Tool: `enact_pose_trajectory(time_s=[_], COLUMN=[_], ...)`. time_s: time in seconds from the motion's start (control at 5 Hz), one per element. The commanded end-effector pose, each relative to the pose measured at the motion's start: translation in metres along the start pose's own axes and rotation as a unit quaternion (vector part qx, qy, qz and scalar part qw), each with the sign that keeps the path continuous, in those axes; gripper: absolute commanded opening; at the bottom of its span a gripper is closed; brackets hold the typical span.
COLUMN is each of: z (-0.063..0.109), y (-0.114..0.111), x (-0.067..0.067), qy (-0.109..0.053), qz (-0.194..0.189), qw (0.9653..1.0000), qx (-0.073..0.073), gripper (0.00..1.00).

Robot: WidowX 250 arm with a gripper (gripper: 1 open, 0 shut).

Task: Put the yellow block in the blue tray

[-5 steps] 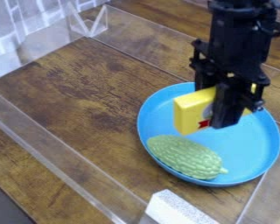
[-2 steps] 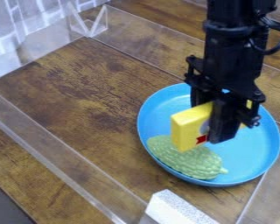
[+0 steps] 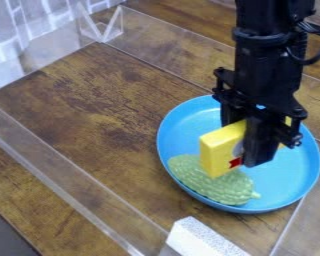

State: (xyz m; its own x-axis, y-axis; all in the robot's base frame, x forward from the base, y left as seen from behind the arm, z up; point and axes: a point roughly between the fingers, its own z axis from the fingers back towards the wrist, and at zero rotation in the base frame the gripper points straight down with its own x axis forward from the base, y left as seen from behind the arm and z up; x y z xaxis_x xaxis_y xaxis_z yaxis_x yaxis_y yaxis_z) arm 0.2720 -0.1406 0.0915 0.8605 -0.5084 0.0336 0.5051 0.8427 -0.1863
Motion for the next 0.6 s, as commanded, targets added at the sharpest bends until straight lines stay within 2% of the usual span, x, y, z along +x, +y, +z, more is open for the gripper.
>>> enact_pose_trajectory(time_s=[0.0, 0.4], z=[0.0063, 0.0019], y=[0.0064, 0.0066], x=[0.0041, 0.0042], qy=[-0.016, -0.007], qz=[0.018, 0.042], qw=[0.9997, 0.9990], qx=[-0.002, -0.011], gripper=[0.00, 0.00])
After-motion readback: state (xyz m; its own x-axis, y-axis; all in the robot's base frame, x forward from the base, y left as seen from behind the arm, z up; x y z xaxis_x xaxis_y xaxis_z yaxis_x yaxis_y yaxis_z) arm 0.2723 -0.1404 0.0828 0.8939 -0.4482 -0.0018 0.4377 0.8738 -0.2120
